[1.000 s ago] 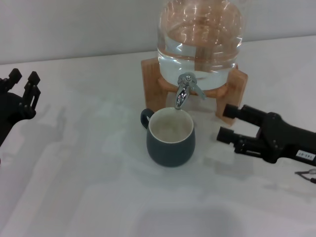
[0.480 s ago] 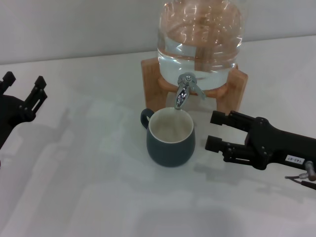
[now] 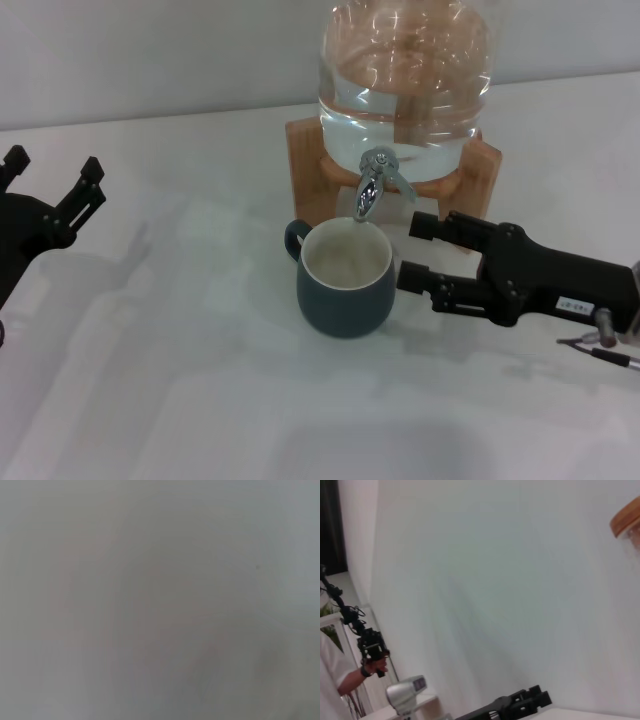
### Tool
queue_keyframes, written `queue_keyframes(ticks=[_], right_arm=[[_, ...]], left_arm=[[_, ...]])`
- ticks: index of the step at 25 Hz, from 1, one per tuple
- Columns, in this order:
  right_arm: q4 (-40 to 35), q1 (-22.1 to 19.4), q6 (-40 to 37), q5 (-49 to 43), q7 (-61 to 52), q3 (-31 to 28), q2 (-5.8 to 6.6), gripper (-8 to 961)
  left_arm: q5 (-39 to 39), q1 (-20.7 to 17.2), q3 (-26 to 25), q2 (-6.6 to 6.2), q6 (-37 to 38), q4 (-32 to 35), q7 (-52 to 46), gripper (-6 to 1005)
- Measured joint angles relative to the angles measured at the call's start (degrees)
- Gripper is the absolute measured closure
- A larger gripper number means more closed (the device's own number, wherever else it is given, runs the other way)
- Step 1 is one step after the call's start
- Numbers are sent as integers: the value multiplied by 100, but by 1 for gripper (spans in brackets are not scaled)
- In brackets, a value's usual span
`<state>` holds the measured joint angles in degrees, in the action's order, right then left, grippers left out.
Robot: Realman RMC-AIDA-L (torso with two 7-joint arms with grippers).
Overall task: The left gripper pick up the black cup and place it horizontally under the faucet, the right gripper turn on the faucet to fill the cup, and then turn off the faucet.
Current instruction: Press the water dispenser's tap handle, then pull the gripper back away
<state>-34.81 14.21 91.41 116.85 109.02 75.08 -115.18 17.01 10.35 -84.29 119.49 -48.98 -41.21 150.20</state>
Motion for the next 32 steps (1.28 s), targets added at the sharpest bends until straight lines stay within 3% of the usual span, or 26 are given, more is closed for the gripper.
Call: queue_keyframes(ticks=[32], right_arm=[[1,128,-507,226,72,-56,-4,111]], left_arm=[[39,-26,14,4,7,-1,-52,120]])
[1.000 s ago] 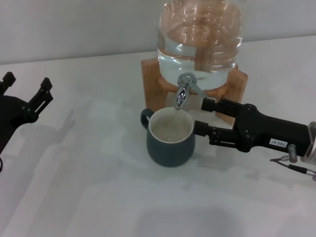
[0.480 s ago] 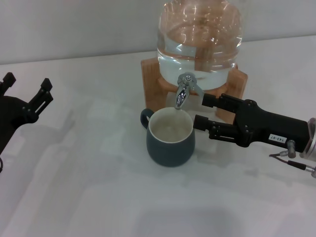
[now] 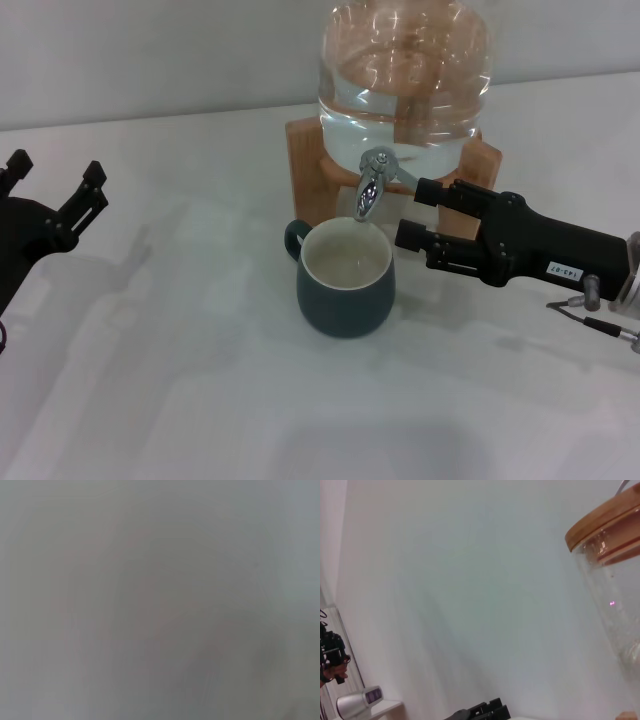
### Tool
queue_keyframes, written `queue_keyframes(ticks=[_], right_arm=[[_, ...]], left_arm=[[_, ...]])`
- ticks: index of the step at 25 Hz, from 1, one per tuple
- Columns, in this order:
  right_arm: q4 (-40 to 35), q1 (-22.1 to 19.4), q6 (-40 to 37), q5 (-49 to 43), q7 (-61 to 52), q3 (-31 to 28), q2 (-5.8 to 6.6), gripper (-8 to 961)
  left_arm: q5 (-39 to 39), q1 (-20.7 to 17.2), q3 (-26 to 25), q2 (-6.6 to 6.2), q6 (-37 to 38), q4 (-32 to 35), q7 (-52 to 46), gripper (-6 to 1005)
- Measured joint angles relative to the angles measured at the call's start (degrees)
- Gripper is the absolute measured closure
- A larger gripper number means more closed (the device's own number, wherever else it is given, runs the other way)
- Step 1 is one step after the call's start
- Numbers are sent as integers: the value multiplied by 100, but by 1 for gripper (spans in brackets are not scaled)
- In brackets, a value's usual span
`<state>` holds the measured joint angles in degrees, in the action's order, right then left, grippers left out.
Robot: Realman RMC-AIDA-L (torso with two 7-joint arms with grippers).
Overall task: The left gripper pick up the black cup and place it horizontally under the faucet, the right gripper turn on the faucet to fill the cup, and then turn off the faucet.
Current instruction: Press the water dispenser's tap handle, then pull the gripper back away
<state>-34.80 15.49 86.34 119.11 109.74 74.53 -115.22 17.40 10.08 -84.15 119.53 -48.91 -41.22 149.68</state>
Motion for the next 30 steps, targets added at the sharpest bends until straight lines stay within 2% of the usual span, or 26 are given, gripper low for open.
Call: queue_keyframes(ticks=[24,30], right_arm=[[0,-55,-188,83,91,-165,9,111],[0,-64,137,87,89,-212,16,111]], left_arm=[[0,10,13,-8,-4,-7,-9,120],[-18,11,2,-9,33,16,-9,120]])
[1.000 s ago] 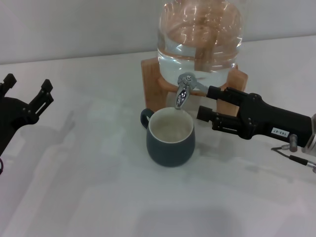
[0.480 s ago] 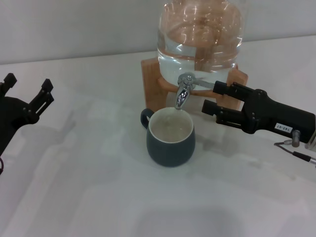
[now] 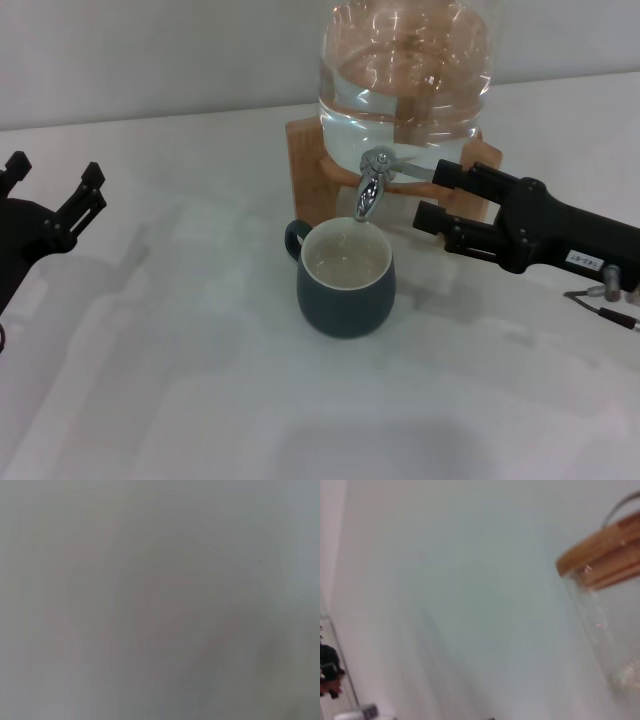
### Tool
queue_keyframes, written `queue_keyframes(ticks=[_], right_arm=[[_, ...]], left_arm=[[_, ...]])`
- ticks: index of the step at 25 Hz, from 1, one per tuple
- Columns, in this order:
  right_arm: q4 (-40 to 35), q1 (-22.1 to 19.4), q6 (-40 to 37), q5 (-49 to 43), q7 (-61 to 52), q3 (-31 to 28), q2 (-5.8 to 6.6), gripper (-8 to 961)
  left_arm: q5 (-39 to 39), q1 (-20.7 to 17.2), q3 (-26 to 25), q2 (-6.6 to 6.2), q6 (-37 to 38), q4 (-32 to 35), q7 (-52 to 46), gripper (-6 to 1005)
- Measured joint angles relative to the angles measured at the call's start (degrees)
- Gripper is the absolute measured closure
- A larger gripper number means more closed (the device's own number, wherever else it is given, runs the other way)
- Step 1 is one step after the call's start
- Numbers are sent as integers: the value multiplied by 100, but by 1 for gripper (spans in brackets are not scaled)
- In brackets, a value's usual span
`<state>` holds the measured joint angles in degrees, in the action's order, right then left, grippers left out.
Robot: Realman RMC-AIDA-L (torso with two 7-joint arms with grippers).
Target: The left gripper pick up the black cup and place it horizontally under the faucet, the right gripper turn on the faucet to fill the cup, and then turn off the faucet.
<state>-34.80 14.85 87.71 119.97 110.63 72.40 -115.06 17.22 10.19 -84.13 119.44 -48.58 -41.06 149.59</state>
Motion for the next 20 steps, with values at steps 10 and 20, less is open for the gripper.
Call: queue_keyframes(ticks=[10,20], right_arm=[[87,-199,220,-133,12,-719,52,111],[101,-615,96,-407,111,-1958,109,111]], left_arm=[[-14,31,3,0,-30,71,0,120],[14,-23,-19,0,-18,86,0,120]])
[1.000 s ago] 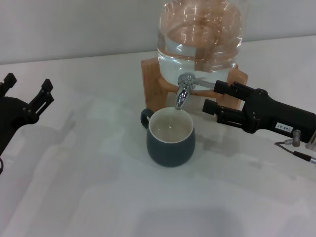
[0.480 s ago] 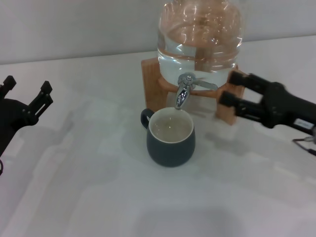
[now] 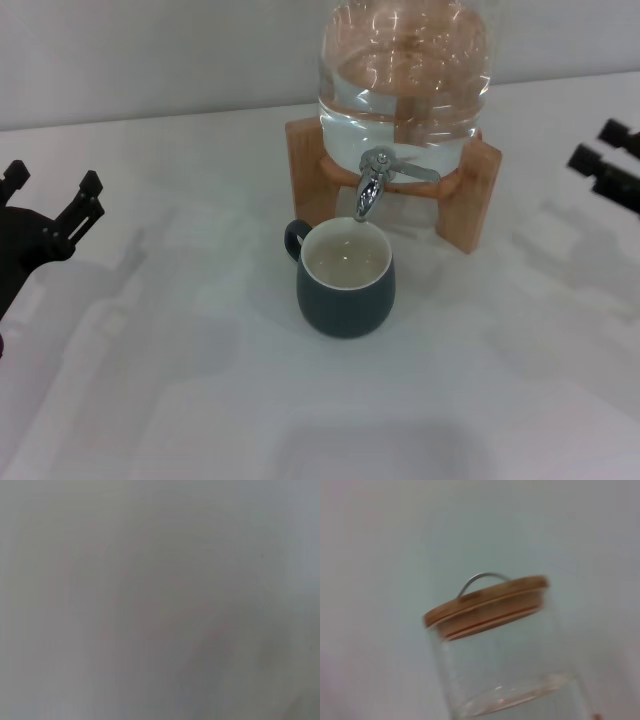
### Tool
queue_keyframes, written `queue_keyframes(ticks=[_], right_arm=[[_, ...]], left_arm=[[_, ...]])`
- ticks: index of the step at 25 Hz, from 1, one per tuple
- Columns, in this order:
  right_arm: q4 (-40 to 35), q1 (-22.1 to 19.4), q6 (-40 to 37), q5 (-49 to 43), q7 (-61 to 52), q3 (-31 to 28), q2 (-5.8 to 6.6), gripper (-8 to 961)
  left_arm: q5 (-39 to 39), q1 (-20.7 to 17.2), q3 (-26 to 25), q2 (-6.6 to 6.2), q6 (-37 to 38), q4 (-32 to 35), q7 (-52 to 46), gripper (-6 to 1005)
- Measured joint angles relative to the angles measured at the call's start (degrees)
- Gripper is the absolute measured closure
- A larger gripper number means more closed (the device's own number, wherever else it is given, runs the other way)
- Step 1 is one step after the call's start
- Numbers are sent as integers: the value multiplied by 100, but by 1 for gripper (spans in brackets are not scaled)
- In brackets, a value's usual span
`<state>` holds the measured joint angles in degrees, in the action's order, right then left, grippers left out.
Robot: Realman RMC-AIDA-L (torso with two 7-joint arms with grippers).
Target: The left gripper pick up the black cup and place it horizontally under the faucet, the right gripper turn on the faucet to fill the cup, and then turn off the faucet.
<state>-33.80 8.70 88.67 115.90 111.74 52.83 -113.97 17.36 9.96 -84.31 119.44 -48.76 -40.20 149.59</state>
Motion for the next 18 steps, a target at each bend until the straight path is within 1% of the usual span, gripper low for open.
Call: queue_keyframes(ticks=[3,7,14,18], right_arm=[[10,-15,-42,-44,40,-309,33,111],[21,-22,-124,-53,45,-475,70,111],[31,20,-542,-60,119,-508,50,111],[35,27,-665,-60,120,-512,49,111]], left_arm=[[3,-2,14,0,-2,-1,0,120],[4,-4,19,0,1,-9,0,120],[15,-20,21,-1,-55,-62,2,120],[71,-99,24,-5,-381,-230,26,120]])
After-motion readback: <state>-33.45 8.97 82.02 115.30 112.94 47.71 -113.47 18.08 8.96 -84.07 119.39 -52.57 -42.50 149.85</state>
